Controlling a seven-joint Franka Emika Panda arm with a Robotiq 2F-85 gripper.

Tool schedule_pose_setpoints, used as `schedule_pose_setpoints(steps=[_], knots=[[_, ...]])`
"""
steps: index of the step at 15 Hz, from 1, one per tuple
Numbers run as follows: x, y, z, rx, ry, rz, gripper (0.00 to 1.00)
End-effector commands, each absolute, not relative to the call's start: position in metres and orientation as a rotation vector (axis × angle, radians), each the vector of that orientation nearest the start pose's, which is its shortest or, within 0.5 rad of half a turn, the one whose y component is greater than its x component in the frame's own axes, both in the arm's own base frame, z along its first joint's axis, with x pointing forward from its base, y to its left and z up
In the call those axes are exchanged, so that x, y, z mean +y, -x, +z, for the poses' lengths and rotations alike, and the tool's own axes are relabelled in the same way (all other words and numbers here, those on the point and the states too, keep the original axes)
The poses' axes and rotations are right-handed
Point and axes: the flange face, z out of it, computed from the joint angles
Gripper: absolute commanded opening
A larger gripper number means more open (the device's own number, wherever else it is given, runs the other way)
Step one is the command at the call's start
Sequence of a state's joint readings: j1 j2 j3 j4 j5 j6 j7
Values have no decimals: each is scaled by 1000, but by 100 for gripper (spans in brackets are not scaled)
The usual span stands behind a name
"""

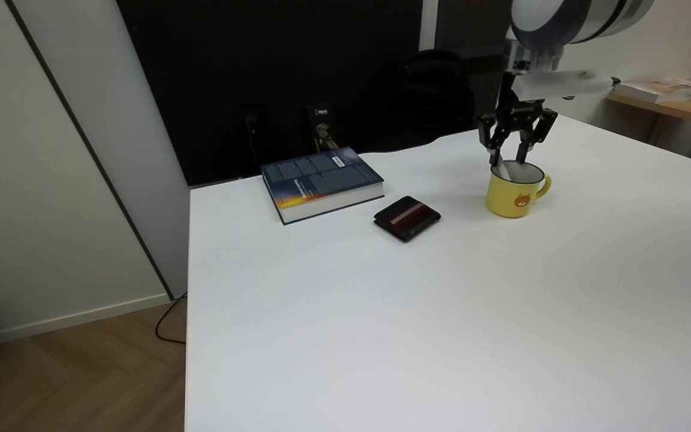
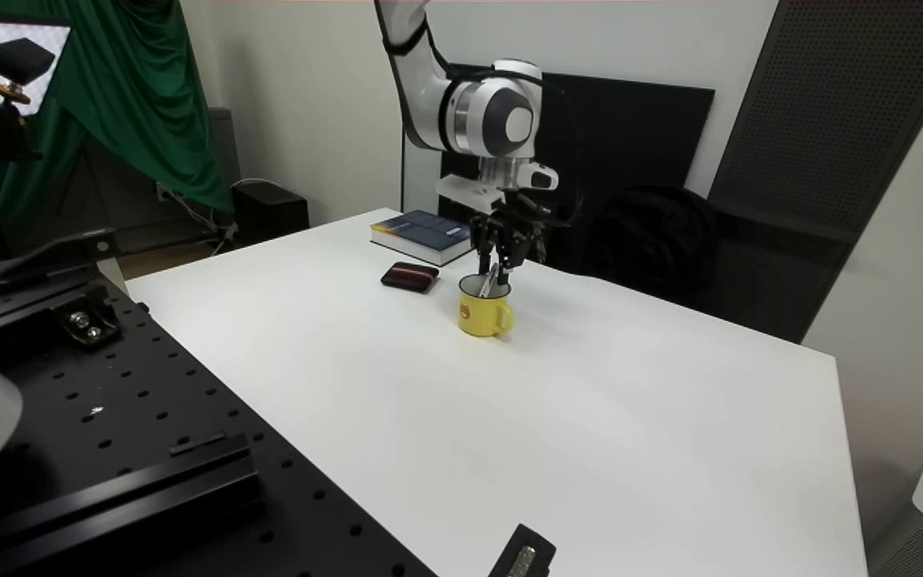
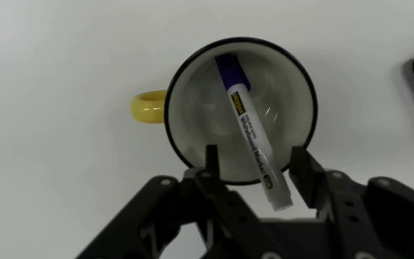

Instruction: Take the marker out of the mug and put it on the table then place it back in the mug

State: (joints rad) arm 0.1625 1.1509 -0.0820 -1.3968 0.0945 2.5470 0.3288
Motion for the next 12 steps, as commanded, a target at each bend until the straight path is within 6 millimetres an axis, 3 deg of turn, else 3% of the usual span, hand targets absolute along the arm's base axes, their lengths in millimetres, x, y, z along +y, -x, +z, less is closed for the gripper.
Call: schedule_pose_setpoints(steps=[1, 5, 7, 12], knots=[[63, -687, 12, 440, 3165, -81, 25], [63, -686, 14, 447, 3182, -103, 1], [63, -685, 29, 460, 3190, -73, 5], [57, -684, 100, 489, 3165, -22, 5]])
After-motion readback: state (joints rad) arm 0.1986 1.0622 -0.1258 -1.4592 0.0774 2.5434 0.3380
